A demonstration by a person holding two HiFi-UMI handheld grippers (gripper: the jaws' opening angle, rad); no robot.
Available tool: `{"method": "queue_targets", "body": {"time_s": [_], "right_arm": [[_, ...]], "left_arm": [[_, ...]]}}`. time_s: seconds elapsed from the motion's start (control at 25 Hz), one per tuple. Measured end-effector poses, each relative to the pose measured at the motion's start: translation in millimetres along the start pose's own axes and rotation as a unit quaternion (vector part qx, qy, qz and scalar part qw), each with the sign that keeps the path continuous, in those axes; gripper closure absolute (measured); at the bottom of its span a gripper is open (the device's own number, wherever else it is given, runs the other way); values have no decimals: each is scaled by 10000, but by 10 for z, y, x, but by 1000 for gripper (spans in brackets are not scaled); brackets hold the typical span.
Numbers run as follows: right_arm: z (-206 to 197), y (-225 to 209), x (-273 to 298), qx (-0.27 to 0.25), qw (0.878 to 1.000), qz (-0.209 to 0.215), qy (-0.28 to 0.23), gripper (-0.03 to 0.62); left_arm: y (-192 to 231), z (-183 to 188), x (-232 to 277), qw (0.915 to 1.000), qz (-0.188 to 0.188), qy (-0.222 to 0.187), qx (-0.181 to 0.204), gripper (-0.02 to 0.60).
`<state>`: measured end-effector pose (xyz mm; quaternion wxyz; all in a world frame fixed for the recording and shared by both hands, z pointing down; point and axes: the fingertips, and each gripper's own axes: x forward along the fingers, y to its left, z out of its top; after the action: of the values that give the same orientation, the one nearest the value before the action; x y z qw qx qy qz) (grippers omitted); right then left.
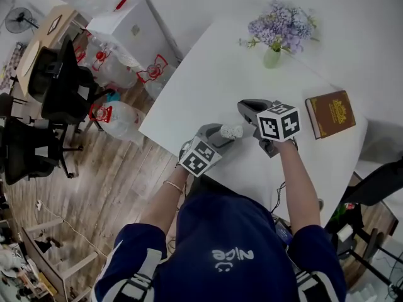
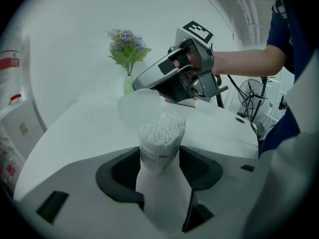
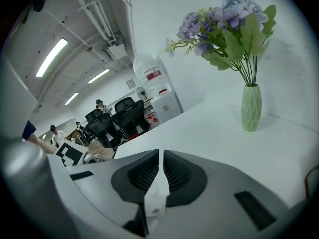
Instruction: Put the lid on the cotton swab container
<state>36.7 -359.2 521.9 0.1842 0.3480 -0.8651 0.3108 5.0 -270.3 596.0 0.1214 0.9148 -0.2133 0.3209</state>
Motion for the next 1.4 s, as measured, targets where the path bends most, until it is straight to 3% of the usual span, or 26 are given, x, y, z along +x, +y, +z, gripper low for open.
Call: {"method": "queue_targets", "body": {"time_s": [0.36, 0.8, 1.08, 1.4], "right_arm": [[-76, -6, 47, 194, 9995, 139, 229, 536], [-202, 217, -37, -132, 9980, 333, 526, 536], [-232, 336, -86, -334, 9980, 200, 491, 536], [-345, 442, -143, -123, 9994, 122, 303, 536]], "left_arm": [[0, 0, 28, 9998, -155, -46, 101, 322], [7, -45, 21, 9998, -140, -57, 117, 324], [4, -7, 21, 9995, -148, -224, 187, 324], [-6, -28, 20, 9996, -135, -204, 135, 324]]}}
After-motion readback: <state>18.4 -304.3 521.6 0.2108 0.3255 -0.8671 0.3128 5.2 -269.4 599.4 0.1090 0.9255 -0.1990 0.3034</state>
